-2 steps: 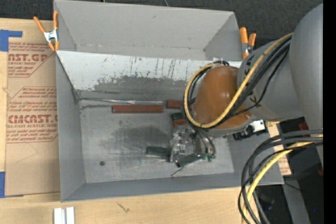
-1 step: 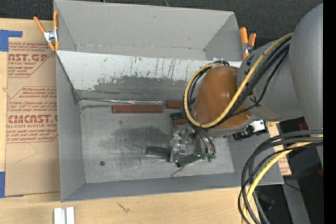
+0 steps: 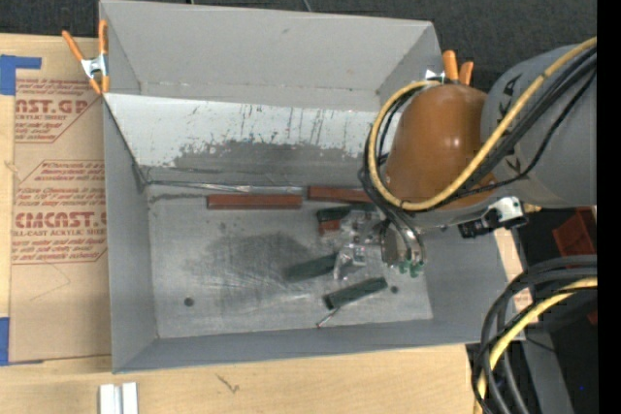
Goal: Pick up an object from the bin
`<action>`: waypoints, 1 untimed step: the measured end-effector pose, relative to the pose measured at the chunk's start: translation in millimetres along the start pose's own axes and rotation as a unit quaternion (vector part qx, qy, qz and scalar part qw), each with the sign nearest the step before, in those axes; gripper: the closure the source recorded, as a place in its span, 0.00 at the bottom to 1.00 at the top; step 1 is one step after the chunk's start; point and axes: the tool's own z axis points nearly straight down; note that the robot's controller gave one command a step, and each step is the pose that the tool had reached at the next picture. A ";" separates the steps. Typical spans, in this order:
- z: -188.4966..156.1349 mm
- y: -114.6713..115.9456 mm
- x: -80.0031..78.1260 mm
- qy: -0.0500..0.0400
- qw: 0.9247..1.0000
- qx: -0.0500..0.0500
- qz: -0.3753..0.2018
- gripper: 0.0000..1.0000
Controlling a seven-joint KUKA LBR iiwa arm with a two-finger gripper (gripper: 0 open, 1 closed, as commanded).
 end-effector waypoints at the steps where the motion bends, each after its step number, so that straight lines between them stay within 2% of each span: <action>1: -72.4 -8.4 8.8 -0.002 1.000 0.000 -0.026 1.00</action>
Offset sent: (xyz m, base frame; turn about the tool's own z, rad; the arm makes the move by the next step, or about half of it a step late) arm -0.0022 0.0022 0.0813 -0.0070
